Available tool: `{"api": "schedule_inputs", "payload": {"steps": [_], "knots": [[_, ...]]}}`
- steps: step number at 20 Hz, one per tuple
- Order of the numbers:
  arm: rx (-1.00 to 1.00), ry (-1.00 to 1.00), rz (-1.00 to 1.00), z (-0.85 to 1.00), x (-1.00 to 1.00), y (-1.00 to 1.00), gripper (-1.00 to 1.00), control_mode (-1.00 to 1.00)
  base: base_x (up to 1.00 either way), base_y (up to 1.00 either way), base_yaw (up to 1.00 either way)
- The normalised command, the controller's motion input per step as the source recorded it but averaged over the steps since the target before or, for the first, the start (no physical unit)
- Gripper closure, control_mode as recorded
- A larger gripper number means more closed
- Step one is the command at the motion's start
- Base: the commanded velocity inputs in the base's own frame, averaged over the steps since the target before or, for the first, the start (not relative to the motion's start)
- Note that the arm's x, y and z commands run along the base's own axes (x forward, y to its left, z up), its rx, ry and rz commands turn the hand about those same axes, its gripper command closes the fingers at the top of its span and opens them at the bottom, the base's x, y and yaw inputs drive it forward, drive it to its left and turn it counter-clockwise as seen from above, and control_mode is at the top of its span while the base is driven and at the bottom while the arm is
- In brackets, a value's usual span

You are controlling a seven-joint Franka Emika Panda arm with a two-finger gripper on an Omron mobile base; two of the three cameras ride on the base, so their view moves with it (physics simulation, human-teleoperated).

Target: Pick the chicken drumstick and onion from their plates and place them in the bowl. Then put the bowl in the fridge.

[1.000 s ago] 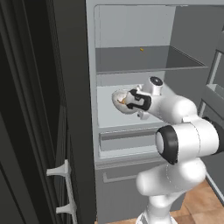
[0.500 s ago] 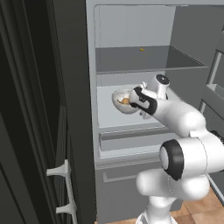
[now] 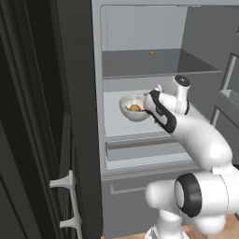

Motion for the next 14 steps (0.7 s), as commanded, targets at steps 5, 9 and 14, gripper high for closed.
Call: {"api": "schedule_inputs", "payload": {"steps": [5,9,14], "knots": [[0.00,0.00,0.00,0.05,-0.77,-0.04,-1.00,-1.00,0.00,0.00,0.00],[0.00,-0.01,0.05,0.07,-0.85,-0.02,-1.00,-1.00,0.00,0.00,0.00],[-0.10,-0.04,0.33,0.07,-0.87,0.00,-1.00,-1.00,0.00,0.00,0.00]]}}
